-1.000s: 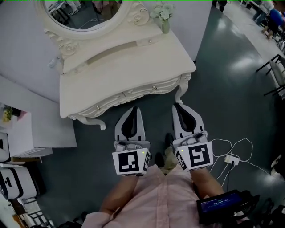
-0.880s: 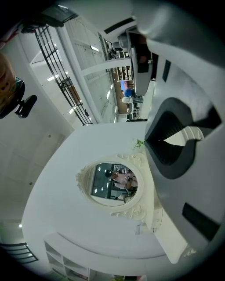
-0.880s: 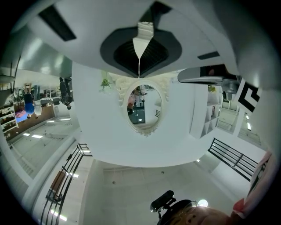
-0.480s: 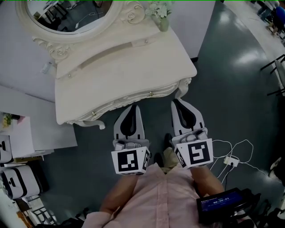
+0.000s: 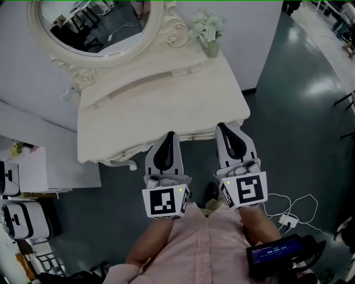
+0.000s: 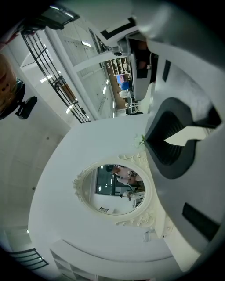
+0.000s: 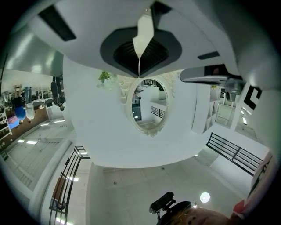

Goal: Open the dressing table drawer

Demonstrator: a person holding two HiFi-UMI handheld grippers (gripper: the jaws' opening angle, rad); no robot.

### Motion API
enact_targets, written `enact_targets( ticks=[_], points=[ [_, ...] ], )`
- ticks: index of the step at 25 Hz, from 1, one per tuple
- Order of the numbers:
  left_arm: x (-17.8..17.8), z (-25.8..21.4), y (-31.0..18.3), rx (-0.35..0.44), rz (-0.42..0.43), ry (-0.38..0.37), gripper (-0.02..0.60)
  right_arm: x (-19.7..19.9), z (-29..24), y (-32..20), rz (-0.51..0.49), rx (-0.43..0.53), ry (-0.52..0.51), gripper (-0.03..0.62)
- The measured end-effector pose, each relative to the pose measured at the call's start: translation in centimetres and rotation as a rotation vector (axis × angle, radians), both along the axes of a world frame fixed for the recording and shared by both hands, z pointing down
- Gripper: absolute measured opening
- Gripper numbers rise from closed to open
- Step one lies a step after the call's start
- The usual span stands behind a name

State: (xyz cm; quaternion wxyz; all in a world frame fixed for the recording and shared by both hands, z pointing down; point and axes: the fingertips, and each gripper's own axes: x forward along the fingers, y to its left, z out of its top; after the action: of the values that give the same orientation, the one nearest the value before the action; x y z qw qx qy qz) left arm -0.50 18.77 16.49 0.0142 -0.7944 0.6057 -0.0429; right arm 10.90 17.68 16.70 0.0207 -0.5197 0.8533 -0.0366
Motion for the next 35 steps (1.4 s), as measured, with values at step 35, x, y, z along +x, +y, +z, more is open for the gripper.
enact_targets(
  ticks=[35],
  points=[
    [-8.6, 2.8, -17.6, -0.047, -0.01, 0.053, 0.021, -7.5, 2.4, -17.7, 0.025, -0.048, 0.054, 0.02]
  ],
)
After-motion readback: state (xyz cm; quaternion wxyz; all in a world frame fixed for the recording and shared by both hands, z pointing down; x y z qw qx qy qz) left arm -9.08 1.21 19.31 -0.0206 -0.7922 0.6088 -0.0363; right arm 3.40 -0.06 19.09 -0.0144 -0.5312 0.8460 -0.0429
